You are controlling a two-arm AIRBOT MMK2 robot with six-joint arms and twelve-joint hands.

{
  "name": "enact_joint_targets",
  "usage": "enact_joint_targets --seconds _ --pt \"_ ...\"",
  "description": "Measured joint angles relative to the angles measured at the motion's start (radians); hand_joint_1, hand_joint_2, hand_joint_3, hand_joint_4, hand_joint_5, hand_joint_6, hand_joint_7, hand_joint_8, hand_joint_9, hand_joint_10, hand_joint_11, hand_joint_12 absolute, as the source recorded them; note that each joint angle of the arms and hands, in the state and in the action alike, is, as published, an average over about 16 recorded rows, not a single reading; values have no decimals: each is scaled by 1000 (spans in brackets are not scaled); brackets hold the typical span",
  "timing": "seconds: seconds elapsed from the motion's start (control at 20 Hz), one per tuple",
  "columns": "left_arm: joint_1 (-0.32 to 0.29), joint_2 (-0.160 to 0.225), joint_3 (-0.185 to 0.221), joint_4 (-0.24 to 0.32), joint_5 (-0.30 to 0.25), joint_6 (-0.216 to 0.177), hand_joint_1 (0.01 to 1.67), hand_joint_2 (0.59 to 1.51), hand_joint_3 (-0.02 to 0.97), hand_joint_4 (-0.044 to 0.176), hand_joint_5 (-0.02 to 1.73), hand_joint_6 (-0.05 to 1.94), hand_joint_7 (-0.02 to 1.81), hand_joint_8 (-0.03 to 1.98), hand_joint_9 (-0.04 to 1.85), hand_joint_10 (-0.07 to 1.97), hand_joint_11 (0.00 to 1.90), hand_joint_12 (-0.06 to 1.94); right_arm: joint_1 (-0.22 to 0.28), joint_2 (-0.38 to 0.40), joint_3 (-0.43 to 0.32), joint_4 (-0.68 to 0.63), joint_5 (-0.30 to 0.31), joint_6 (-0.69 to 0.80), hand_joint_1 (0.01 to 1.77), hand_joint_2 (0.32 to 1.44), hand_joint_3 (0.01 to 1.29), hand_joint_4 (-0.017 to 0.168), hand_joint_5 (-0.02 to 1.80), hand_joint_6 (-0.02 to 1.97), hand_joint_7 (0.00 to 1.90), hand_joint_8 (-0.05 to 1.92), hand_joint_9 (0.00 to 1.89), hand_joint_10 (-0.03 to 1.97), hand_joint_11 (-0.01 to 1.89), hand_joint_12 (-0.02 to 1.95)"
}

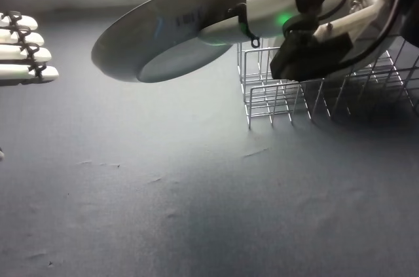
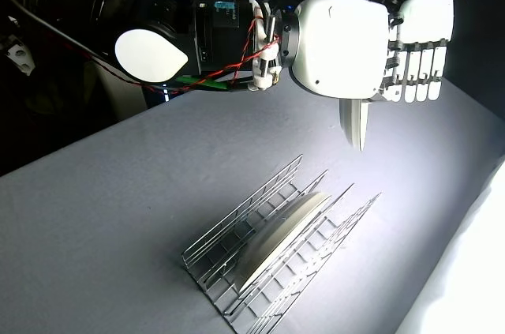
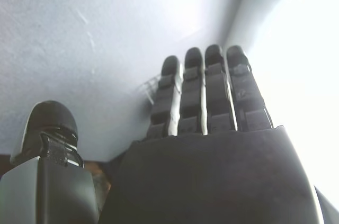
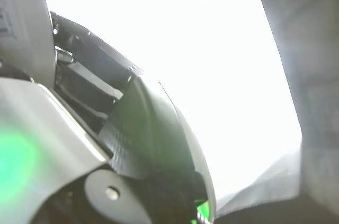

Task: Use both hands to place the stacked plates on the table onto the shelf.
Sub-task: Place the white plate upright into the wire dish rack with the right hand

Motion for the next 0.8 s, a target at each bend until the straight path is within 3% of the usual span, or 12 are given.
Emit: enact_joint_targets --seconds 0.8 --pt "4 -14 30 -1 -26 -82 22 1115 19 8 119 18 135 5 96 7 34 33 54 74 -30 241 -156 14 1404 996 15 -9 951 895 1073 741 1015 1023 835 1165"
